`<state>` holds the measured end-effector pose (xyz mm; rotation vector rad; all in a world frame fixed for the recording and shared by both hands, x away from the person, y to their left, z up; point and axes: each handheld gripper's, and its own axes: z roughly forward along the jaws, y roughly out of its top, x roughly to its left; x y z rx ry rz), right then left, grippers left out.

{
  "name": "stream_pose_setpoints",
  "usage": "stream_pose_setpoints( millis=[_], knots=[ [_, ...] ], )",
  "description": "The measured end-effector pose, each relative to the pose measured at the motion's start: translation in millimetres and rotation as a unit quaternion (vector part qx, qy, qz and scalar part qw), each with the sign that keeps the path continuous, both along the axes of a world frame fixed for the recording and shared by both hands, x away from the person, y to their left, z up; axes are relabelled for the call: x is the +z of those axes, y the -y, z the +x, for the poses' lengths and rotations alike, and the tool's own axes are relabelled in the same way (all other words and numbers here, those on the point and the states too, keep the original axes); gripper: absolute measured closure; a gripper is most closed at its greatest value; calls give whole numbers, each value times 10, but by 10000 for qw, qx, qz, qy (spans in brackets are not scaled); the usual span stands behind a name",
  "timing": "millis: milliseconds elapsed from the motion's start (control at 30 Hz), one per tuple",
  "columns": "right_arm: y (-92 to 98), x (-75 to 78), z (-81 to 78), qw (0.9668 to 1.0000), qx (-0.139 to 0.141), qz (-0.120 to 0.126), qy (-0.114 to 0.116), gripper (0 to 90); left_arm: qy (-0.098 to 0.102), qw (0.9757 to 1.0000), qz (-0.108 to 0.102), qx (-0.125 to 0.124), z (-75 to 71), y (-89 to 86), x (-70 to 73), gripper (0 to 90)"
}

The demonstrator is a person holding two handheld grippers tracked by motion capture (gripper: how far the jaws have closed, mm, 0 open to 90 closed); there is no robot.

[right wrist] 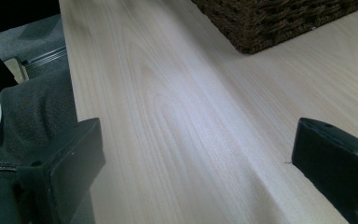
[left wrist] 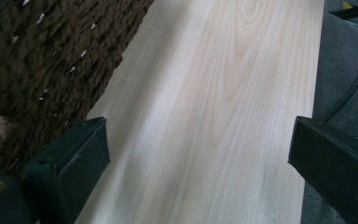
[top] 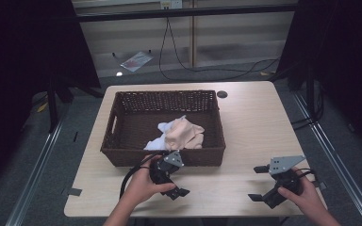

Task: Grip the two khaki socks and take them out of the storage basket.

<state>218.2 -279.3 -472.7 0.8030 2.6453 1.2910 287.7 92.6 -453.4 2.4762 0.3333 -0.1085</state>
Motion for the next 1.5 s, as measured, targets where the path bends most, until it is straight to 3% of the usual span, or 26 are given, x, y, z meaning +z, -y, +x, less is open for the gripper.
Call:
stream_pose_setpoints(
  millis=[233,533,833,1167,1500],
  knots=[
    [0,0,3,10000,5,-5,9,22,-35,10000,30,7,11,9,17,56],
    [3,4,-4,10000,-36,24,-2,22,-130,9998,59,100,35,0,165,68],
    [7,3,-4,10000,-46,5,1,22,-219,9998,13,-8,74,30,291,67],
    [8,3,-2,10000,-40,30,-4,22,-153,9998,115,-41,145,32,523,68],
    [9,5,-3,10000,-40,13,-1,22,-230,9996,184,23,230,41,769,71]
  ],
)
